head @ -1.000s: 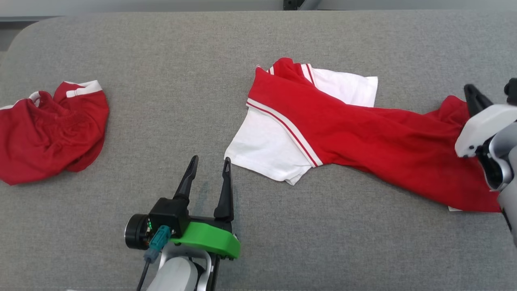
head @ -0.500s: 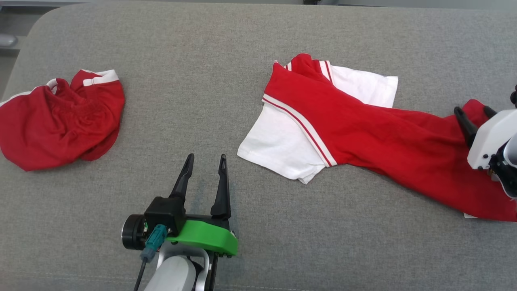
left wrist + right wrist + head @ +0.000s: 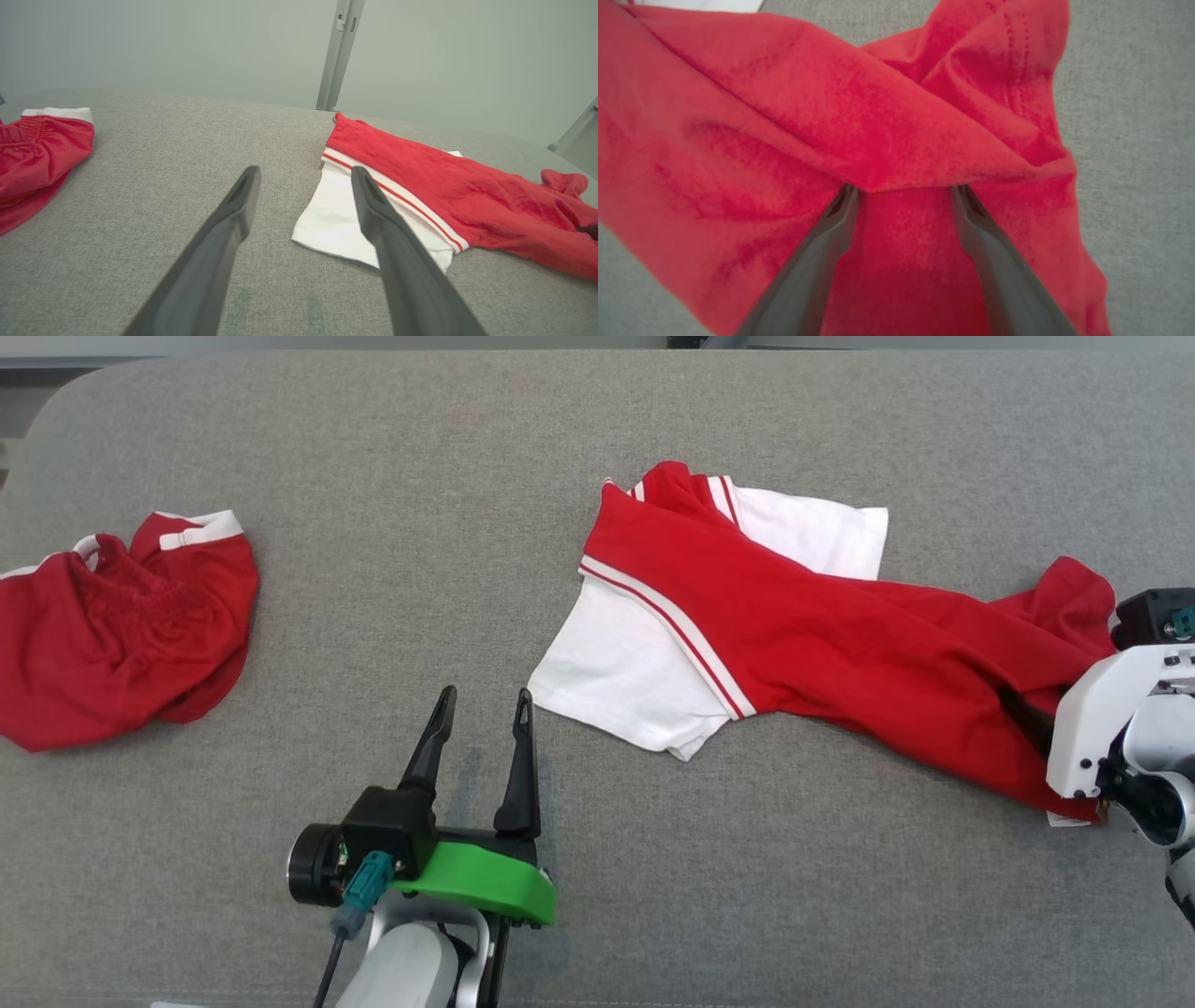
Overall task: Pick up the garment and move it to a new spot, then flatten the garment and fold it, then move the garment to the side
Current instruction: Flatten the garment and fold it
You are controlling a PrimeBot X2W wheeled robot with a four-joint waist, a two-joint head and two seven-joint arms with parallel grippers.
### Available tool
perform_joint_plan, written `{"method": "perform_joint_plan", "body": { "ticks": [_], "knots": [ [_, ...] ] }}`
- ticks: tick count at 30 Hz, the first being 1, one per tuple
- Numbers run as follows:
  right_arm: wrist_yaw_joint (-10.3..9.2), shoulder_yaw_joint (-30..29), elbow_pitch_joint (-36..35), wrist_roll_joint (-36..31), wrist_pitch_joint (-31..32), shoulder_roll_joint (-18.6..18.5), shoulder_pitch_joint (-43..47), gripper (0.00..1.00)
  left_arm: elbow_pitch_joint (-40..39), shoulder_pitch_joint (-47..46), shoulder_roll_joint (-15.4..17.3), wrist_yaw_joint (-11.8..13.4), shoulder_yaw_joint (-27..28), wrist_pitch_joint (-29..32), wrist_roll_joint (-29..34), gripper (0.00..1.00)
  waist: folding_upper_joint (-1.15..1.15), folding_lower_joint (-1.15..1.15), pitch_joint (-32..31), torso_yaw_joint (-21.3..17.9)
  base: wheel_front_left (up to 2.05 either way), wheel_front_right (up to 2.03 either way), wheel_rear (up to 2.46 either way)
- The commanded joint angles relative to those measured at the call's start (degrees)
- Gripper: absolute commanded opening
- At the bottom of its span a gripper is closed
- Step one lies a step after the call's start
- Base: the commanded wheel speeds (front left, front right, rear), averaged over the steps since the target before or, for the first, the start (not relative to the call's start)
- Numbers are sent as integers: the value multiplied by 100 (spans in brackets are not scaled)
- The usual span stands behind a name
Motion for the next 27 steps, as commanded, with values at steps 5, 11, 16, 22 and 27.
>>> {"method": "perform_joint_plan", "body": {
  "ticks": [5,11,16,22,27],
  "knots": [
    [-4,-28,509,-366,-186,173,-360,100,23,-125,21,-33,-33,3,2,100,0,0,99,130,0,0,0],
    [-2,265,1105,-454,-485,304,-595,0,35,-117,20,-27,-42,3,-67,100,0,0,110,246,0,0,0],
    [-3,426,1067,-559,-1093,105,-840,0,15,-51,20,11,-35,3,-98,100,0,0,69,237,0,0,0],
    [-3,417,768,-642,-1563,-128,-1287,0,-15,-52,20,-1,-26,3,-86,100,0,0,79,136,0,0,0],
    [-3,353,865,-781,-1447,-199,-1831,0,-67,-173,20,-35,-77,3,-84,100,0,0,214,170,0,0,0]
  ]
}}
